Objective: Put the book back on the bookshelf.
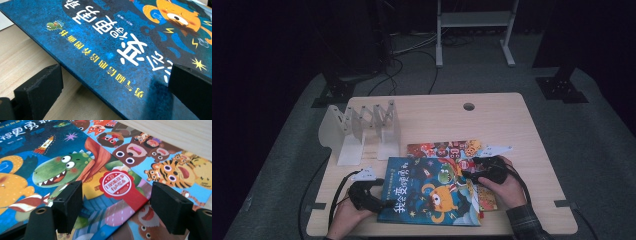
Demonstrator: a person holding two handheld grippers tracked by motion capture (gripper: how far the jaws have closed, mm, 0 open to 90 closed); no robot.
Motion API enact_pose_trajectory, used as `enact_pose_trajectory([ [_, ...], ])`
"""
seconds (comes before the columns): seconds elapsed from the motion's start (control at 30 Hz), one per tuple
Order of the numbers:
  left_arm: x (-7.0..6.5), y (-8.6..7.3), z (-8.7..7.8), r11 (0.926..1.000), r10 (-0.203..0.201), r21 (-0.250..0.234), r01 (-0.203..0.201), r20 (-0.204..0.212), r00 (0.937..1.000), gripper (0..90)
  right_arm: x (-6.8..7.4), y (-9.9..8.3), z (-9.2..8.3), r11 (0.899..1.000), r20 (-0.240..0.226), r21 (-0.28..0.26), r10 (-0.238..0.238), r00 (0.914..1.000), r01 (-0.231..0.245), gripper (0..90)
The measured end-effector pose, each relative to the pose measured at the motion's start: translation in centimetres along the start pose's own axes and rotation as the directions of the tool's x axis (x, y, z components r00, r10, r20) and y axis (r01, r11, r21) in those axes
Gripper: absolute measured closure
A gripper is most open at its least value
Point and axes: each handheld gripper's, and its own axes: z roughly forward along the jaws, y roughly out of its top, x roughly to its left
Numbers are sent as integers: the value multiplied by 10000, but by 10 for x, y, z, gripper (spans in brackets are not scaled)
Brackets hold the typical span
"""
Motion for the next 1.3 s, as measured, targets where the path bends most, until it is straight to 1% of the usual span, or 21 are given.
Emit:
enact_pose_trajectory([
  [0.03,0,0,0,10000,3,6,-3,13,10000,0,-1,-1,-1,10000,-90,-10,-42,10000,42,277],
  [0.07,1,-1,0,10000,-23,23,23,60,10000,0,-1,-1,-3,10000,-175,61,27,9998,-26,289],
  [0.1,1,-1,0,10000,-61,-1,61,101,9999,0,-1,-2,-4,10000,-222,44,-51,9997,52,299],
  [0.13,2,-1,0,9999,-132,3,132,160,9998,0,0,-3,-5,9999,-245,50,-106,9996,107,305],
  [0.2,3,-2,3,9994,-350,31,349,455,9984,0,2,-5,-7,10000,-270,33,-90,9996,91,309],
  [0.3,3,-2,5,9988,-492,6,493,534,9974,0,5,-9,-11,9999,-461,31,-168,9988,169,320],
  [0.47,4,-1,7,9981,-616,86,612,654,9960,0,11,-17,-24,9983,-660,80,-567,9962,573,392],
  [0.57,4,-1,8,9978,-657,124,650,690,9955,0,10,-23,-35,9966,-646,123,-808,9946,817,420],
  [0.67,4,-1,9,9971,-751,144,742,794,9940,0,10,-30,-43,9955,-989,99,-933,9907,947,418],
  [0.7,4,0,10,9969,-781,167,770,800,9937,0,10,-33,-45,9950,-1117,77,-985,9889,1000,408],
  [0.73,4,0,10,9968,-798,169,787,793,9937,0,10,-35,-47,9938,-1131,76,-1091,9876,1106,388],
  [0.77,4,0,10,9966,-811,174,800,794,9935,0,10,-37,-49,9922,-1032,144,-1218,9872,1239,372],
  [0.8,5,0,10,9966,-817,167,806,806,9934,0,9,-40,-50,9912,-1030,171,-1292,9863,1316,361],
  [0.87,5,0,11,9965,-831,163,820,820,9932,0,9,-43,-50,9910,-1144,108,-1317,9847,1338,317],
  [0.93,5,0,11,9964,-847,151,837,814,9931,0,11,-43,-48,9867,-1080,61,-1608,9811,1624,272],
  [0.97,5,1,11,9963,-852,160,842,817,9930,0,12,-43,-47,9862,-993,86,-1637,9815,1653,248],
  [1.07,5,1,11,9961,-881,165,870,831,9926,0,11,-44,-46,9874,-972,45,-1571,9828,1582,228],
  [1.2,11,1,8,9952,-973,162,964,661,9931,0,14,-44,-41,9889,-796,-130,-1489,9856,1483,155],
  [1.3,14,2,5,9948,-1000,267,986,602,9932,0,17,-42,-36,9882,-829,-129,-1529,9848,1523,117],
])
